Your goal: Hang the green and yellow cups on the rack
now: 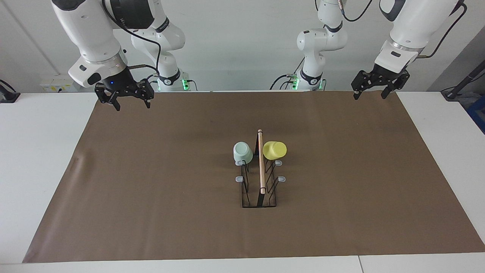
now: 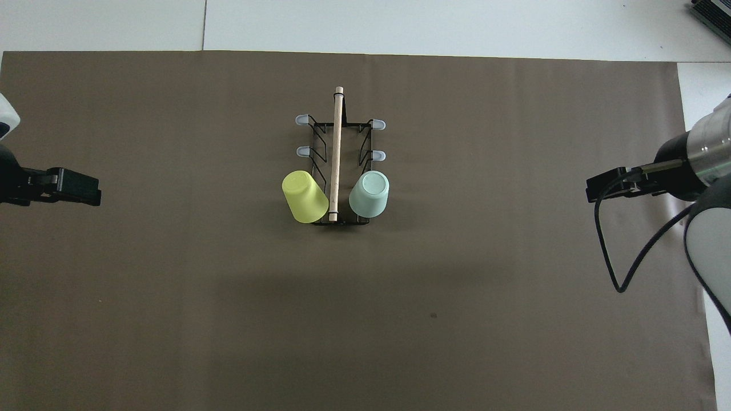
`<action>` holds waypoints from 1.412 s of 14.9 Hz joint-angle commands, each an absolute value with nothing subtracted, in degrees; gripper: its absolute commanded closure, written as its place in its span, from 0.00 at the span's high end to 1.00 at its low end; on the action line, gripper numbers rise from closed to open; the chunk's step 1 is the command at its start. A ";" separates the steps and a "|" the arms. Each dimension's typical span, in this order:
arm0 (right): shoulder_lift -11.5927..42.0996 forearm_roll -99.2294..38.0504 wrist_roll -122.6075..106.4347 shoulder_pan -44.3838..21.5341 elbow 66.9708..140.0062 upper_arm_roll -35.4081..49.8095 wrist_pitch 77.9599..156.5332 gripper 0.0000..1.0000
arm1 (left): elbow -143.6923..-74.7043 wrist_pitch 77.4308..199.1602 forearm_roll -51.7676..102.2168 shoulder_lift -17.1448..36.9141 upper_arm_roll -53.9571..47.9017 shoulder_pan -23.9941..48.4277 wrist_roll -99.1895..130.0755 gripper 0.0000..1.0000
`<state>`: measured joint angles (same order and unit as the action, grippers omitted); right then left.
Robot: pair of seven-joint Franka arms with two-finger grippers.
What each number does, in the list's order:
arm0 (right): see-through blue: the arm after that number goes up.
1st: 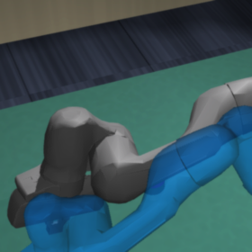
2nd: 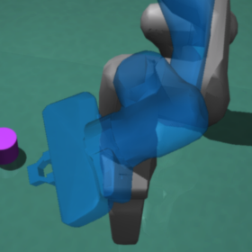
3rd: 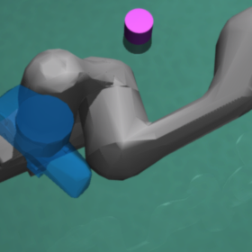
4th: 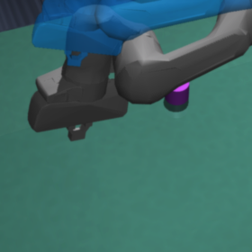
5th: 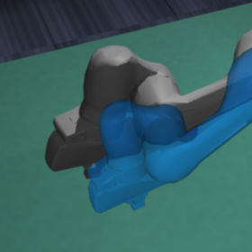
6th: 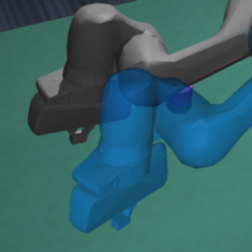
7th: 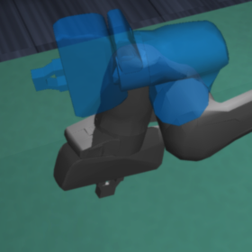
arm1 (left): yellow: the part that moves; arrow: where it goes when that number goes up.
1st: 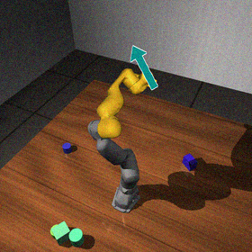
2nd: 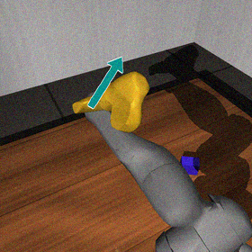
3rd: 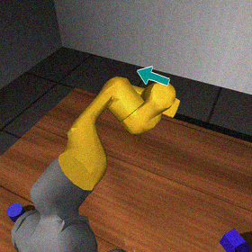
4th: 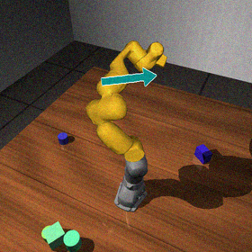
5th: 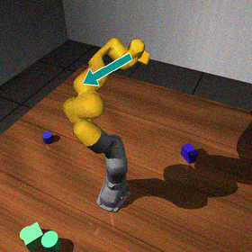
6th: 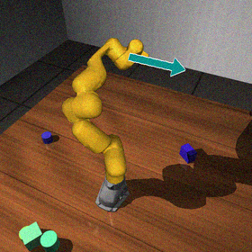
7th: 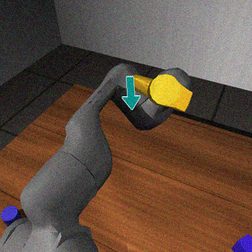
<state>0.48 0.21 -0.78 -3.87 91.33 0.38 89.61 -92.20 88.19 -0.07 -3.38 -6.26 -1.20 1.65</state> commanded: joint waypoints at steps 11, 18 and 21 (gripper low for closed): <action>0.70 0.70 -1.84 -3.96 91.05 0.18 88.86 1.00 | -90.70 85.52 2.55 -3.52 -6.15 -1.58 0.26 1.00; 0.70 0.70 -2.02 -3.52 90.97 0.18 88.94 1.00 | -91.85 85.08 2.55 -4.13 -6.24 -1.49 0.88 1.00; 0.70 0.70 -2.02 -3.52 90.97 0.18 88.86 1.00 | -91.85 85.08 2.55 -4.13 -6.24 -1.76 0.88 1.00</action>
